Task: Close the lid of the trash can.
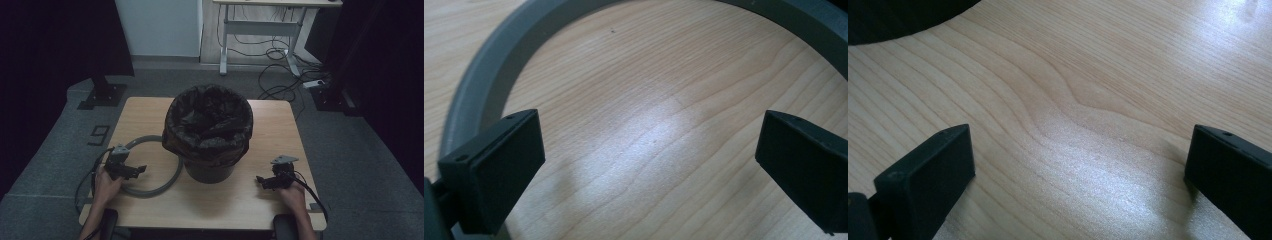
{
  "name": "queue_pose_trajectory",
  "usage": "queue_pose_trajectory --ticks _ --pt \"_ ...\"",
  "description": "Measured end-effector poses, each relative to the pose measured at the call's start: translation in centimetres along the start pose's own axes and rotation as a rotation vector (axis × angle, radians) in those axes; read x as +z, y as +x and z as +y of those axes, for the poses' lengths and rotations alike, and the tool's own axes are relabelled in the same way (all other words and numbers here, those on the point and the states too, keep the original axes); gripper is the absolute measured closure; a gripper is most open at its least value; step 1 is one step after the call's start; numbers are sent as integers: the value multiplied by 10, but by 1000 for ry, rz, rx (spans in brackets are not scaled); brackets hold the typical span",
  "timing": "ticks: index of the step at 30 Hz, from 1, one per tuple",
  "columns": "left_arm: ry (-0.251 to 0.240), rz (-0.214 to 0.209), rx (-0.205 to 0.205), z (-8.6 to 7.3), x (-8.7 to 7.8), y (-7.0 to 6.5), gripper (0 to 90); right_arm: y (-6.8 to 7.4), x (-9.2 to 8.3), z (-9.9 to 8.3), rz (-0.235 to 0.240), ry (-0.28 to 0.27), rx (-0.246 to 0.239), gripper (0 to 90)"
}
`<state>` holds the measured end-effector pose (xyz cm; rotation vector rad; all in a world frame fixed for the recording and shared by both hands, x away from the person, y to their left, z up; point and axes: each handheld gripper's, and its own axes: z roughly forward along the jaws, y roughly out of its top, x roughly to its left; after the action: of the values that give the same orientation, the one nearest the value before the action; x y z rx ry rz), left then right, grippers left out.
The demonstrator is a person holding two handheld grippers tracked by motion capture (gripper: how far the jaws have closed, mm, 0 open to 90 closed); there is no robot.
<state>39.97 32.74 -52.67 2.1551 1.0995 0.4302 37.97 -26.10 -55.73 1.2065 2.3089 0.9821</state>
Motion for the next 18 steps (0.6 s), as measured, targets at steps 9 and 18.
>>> queue_pose_trajectory --ticks 9,18 --pt "-24 9 -17 7 -10 9 0 0 0 0 -1 -1 0 0" --pt "-21 13 -39 17 -16 26 0 0 0 0 -1 -1 0 0"
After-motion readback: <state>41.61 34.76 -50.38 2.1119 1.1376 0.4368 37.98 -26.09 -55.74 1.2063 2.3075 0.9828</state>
